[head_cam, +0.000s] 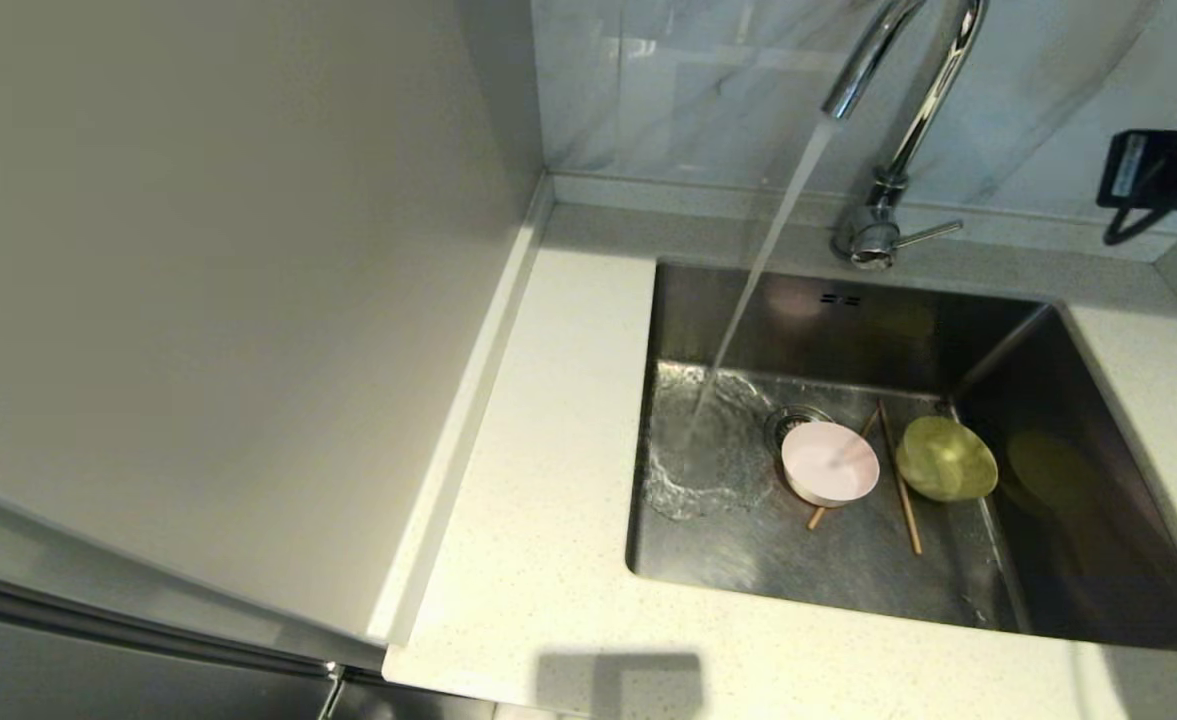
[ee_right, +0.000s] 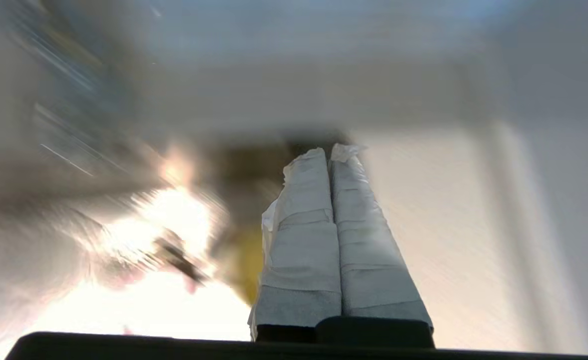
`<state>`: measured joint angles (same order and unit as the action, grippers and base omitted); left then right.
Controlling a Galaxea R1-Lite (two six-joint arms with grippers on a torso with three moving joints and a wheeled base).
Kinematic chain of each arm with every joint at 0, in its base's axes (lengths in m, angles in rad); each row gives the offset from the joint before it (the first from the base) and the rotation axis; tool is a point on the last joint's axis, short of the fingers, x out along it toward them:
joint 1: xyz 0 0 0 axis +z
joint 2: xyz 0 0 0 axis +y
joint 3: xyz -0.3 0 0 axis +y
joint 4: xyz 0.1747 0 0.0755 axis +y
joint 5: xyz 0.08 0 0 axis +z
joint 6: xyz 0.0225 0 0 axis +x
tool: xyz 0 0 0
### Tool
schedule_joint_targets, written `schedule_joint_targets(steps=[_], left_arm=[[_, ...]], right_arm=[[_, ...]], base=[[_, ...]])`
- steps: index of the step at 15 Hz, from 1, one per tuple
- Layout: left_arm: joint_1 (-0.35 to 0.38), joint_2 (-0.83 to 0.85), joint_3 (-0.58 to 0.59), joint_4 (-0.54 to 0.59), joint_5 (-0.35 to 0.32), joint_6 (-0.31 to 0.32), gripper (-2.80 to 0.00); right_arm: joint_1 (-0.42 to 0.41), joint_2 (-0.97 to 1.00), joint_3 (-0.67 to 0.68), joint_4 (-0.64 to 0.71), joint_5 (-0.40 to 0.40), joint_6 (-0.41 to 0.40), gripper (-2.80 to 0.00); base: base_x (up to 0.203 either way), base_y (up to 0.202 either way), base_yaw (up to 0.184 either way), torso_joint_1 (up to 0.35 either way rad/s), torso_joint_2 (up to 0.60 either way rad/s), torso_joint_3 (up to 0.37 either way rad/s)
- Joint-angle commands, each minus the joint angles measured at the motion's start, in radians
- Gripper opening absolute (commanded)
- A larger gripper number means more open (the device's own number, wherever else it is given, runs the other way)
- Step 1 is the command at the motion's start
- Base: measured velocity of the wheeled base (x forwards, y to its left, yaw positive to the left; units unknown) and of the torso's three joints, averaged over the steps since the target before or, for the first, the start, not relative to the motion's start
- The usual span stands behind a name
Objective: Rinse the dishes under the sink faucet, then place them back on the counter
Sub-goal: Wait for the water to rinse the bowl
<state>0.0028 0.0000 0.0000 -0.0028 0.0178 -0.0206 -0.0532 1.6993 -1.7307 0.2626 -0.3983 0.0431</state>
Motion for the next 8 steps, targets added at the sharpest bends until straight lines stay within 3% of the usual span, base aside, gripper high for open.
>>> schedule_joint_targets(steps=[1,4,8], left_arm=[[0.0,-0.003,0.0,0.0,0.001,-0.001,-2.8],[0.0,-0.003,0.0,0.0,0.001,-0.001,-2.8],[0.0,-0.003,0.0,0.0,0.001,-0.001,-2.8]], right_arm=[[-0.067,-0.168,0.218,0.001,-0.004,-0.044,-2.8],[-0.108,-0.376,0.593,-0.001,0.021,-0.065,-2.8],[-0.123,-0.753,0.955,-0.005,0.198,-0.066,-2.8]], base=[[0.0,0.0,0.0,0.0,0.0,0.0],[0.0,0.0,0.0,0.0,0.0,0.0],[0.0,0.0,0.0,0.0,0.0,0.0]])
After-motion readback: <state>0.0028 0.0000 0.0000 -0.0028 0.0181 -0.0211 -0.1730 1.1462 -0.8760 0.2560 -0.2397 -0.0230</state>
